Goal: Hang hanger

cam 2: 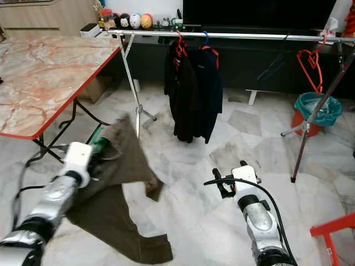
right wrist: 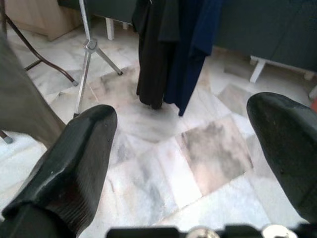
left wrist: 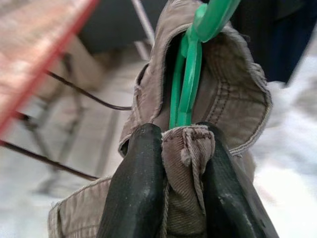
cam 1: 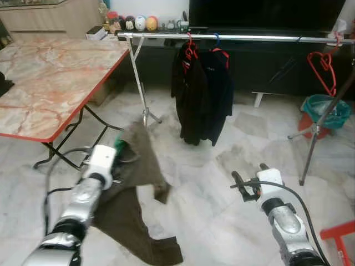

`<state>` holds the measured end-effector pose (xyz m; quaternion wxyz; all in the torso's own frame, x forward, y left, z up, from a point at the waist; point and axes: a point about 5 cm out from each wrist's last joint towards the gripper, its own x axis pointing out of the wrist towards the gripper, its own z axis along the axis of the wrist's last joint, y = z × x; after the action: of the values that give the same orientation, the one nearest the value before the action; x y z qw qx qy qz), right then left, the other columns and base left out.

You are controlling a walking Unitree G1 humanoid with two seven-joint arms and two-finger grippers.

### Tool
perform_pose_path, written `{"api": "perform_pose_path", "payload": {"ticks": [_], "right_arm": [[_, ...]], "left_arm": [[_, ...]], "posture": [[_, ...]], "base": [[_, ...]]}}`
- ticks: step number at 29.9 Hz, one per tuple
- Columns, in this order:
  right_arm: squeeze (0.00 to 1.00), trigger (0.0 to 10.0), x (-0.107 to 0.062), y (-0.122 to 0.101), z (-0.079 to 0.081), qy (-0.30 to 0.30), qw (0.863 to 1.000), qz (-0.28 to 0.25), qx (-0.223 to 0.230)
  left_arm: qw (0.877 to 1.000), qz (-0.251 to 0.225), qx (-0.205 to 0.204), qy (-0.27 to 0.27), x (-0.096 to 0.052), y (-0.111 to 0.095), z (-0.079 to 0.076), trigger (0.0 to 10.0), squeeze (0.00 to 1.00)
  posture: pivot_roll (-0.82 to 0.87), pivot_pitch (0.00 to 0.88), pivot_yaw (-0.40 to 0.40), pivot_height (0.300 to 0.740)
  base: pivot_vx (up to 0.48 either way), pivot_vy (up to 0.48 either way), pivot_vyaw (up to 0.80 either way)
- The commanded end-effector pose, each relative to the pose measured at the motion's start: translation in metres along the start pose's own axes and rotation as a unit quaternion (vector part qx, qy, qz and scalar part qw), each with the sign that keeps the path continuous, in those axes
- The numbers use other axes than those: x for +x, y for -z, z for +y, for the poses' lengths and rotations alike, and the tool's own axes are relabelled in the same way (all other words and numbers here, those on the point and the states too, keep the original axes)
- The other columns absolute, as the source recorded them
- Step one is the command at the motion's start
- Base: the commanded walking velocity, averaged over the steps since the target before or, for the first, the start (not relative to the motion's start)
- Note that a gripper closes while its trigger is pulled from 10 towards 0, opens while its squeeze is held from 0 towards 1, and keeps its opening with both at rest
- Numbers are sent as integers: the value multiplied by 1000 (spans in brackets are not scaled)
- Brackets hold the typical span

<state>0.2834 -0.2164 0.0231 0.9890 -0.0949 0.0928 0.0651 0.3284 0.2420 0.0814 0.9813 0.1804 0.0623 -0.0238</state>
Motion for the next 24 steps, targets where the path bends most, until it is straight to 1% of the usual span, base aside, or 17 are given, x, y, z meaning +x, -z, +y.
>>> {"api": "perform_pose_path", "payload": {"ticks": [1, 3, 4, 5, 6, 10, 13, 15, 18, 19, 20, 21, 23, 24], "right_arm": [[0, 10000, -2, 5, 2, 4, 1000, 7, 11], [0, 10000, -4, 9, 4, 7, 1000, 15, 13], [0, 10000, -4, 9, 4, 7, 1000, 15, 13], [0, 10000, -4, 9, 4, 8, 1000, 16, 18], [0, 10000, -3, 9, 5, 8, 1000, 17, 18], [0, 10000, -3, 10, 6, 10, 1000, 19, 21], [0, 10000, -2, 11, 6, 17, 999, 27, 27], [0, 10000, -3, 14, 5, 30, 998, 33, 36], [0, 10000, -5, 17, 0, 71, 994, 41, 70], [0, 10000, -5, 17, 0, 71, 994, 41, 70], [0, 10000, -6, 20, -3, 92, 991, 47, 84], [0, 10000, -7, 21, -4, 100, 990, 49, 88], [0, 10000, -9, 26, -6, 123, 984, 61, 113], [0, 10000, -10, 27, -5, 127, 983, 64, 117]], "left_arm": [[999, -33, 11, -25, -1, -10, 15, 10000, 0], [996, -31, 54, -64, -14, -7, 52, 10000, 0], [996, -31, 54, -64, -14, -7, 52, 10000, 0], [995, -28, 67, -75, -17, -8, 64, 10000, 0], [994, -25, 73, -79, -18, -8, 70, 10000, 0], [991, -24, 99, -82, -22, -12, 83, 10000, 0], [992, -19, 96, -75, -21, -11, 83, 10000, 0], [994, -16, 87, -57, -20, -6, 71, 10000, 0], [997, -16, 64, -31, -17, 1, 47, 10000, 0], [997, -16, 64, -31, -17, 1, 47, 10000, 0], [999, -16, 36, -18, -15, 5, 31, 10000, 0], [999, -15, 26, -14, -15, 6, 26, 10000, 0], [1000, -13, -12, 6, -12, 10, 3, 10000, 0], [1000, -12, -24, 11, -11, 11, -2, 10000, 0]], "posture": [[102, 0, 34, 740], [118, 6, 32, 740], [118, 6, 32, 740], [118, 6, 32, 740], [124, 9, 31, 740], [125, 11, 31, 740], [126, 12, 31, 740], [120, 16, 30, 740], [111, 17, 27, 740], [111, 17, 27, 740], [111, 17, 27, 740], [111, 17, 27, 740], [93, 4, 24, 740], [93, 4, 24, 740]], "base": [[0, 0, 0], [0, 0, 0], [0, 0, 0], [0, 0, 0], [0, 0, 0], [0, 0, 0], [0, 0, 0], [0, 0, 0], [0, 0, 0], [0, 0, 0], [0, 0, 0], [0, 0, 0], [0, 0, 0], [0, 0, 0]]}}
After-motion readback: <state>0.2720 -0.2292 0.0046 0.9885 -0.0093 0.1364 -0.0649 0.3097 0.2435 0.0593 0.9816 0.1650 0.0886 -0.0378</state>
